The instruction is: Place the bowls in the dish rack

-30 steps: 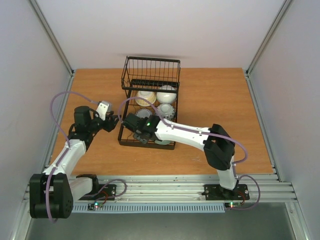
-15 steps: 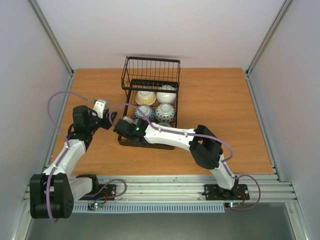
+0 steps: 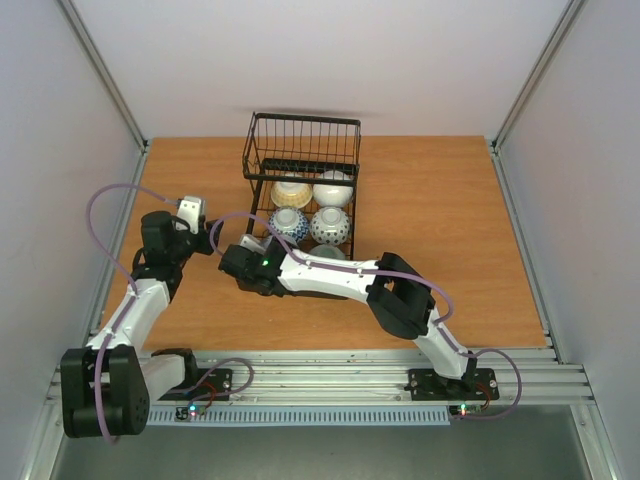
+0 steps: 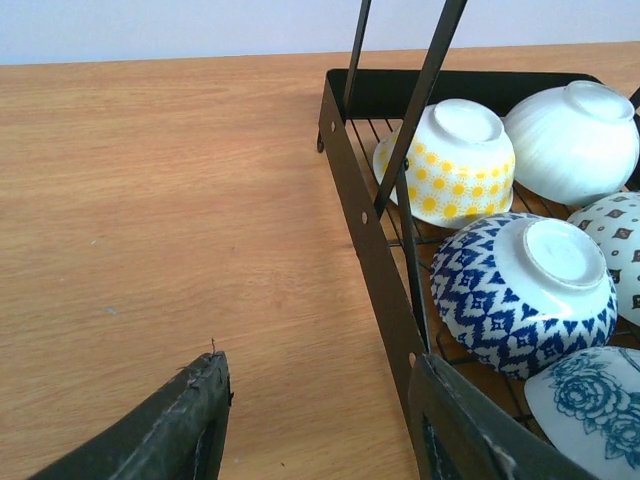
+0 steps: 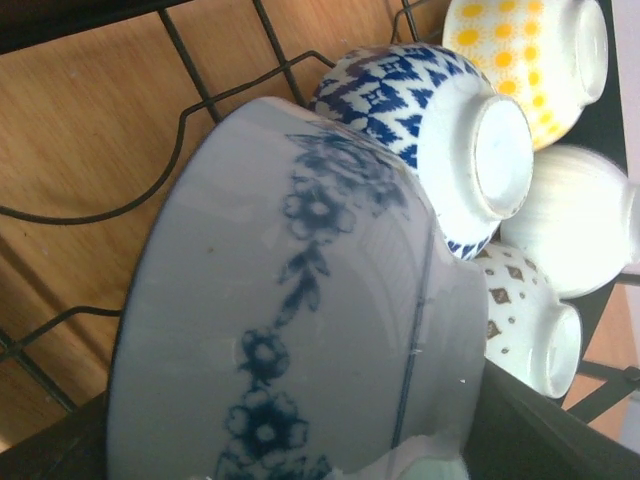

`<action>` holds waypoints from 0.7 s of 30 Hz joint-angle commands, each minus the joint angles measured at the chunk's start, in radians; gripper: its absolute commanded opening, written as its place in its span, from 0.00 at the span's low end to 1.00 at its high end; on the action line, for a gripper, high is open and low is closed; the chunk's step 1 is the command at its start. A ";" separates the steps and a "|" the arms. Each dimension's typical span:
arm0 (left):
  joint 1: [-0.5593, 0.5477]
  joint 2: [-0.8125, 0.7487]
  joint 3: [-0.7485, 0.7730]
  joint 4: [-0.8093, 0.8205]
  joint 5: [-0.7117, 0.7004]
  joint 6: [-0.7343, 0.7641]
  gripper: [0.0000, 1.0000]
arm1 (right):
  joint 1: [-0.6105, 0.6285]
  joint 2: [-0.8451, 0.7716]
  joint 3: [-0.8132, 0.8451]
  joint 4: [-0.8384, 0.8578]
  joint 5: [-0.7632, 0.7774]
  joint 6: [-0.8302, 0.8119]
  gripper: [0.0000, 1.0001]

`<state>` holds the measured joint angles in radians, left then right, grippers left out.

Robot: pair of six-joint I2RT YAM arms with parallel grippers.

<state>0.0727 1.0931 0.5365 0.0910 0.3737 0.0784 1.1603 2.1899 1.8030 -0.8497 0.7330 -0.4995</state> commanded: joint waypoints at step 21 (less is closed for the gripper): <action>0.012 0.032 0.013 0.049 0.001 -0.001 0.51 | 0.018 -0.050 -0.059 0.043 -0.138 0.037 0.99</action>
<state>0.0784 1.1130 0.5365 0.0914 0.3740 0.0784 1.1595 2.1635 1.7664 -0.8124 0.6830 -0.4820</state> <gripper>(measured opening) 0.508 0.987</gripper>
